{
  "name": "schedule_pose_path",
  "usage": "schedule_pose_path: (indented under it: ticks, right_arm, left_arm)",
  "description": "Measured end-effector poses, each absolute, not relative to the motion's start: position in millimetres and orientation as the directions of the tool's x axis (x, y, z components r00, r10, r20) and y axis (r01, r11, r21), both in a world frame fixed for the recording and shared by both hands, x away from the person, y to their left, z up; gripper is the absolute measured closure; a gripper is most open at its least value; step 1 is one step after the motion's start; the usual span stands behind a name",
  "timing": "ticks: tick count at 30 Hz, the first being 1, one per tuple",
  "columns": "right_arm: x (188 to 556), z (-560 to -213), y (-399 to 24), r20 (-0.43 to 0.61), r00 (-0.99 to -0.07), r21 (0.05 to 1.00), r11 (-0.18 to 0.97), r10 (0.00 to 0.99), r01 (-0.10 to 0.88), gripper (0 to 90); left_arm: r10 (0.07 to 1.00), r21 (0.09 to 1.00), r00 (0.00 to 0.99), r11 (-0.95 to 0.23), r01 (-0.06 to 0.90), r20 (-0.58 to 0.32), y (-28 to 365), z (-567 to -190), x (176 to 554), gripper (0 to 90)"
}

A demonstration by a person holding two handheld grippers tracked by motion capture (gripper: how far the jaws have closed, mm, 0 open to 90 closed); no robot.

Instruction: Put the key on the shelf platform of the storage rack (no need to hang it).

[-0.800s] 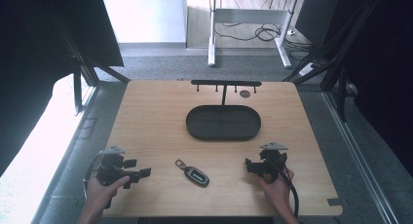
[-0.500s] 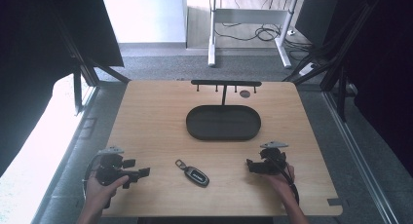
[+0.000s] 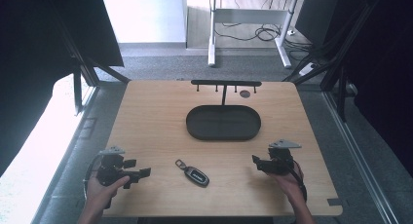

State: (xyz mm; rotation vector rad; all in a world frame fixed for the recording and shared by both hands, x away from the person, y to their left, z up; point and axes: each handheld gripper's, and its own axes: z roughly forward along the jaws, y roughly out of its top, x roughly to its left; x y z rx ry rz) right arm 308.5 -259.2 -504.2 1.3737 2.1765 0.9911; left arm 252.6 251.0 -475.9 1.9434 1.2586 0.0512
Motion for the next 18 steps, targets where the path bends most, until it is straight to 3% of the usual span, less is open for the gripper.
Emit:
schedule_pose_path:
  ticks: [11,18]
  right_arm:
    - [309.2,-485.9,-242.6,0.031,-0.505,0.713,0.335,0.863,0.616,35.9]
    - [313.6,-462.9,-224.9,0.045,-0.556,0.678,0.384,0.830,0.627,33.5]
  left_arm:
    - [0.777,0.633,0.509,-0.189,0.750,-0.370,247.7,-477.5,252.7,19.9]
    - [0.774,0.634,0.514,-0.195,0.749,-0.369,245.7,-477.4,252.4,19.9]
